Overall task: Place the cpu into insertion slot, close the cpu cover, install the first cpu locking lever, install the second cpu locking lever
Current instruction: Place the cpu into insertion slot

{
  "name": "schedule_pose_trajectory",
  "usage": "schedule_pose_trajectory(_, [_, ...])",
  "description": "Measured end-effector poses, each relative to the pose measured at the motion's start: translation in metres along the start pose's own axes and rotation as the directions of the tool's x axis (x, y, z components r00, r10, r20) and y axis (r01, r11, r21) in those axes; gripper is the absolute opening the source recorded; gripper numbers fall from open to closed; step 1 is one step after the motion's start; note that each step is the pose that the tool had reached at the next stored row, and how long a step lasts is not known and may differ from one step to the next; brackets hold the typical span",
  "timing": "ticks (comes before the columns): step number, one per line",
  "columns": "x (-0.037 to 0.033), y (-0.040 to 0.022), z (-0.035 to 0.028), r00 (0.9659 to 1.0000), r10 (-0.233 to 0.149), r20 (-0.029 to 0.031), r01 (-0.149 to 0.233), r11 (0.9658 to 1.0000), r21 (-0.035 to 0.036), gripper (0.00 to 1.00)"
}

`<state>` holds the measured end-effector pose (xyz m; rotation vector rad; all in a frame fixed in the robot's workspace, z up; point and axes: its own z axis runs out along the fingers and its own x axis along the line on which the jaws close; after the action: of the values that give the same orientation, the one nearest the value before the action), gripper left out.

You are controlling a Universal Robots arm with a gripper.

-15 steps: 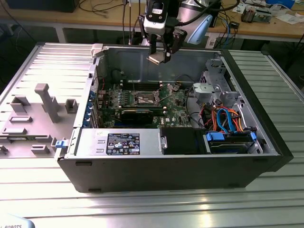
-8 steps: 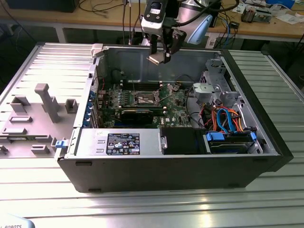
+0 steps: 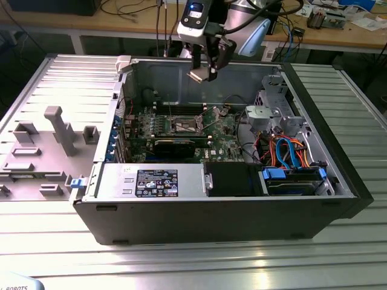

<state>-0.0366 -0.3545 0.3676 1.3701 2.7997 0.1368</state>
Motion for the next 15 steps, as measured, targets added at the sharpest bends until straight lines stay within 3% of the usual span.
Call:
schedule_pose_trajectory(6, [0.0,-0.0001,0.0008,0.9986,0.053,0.0046,-0.053,0.9986,-0.0011,0.54])
schedule_pose_trajectory(15, [0.0,-0.0001,0.0015,0.9936,0.113,0.0098,-0.113,0.9936,-0.0027,0.54])
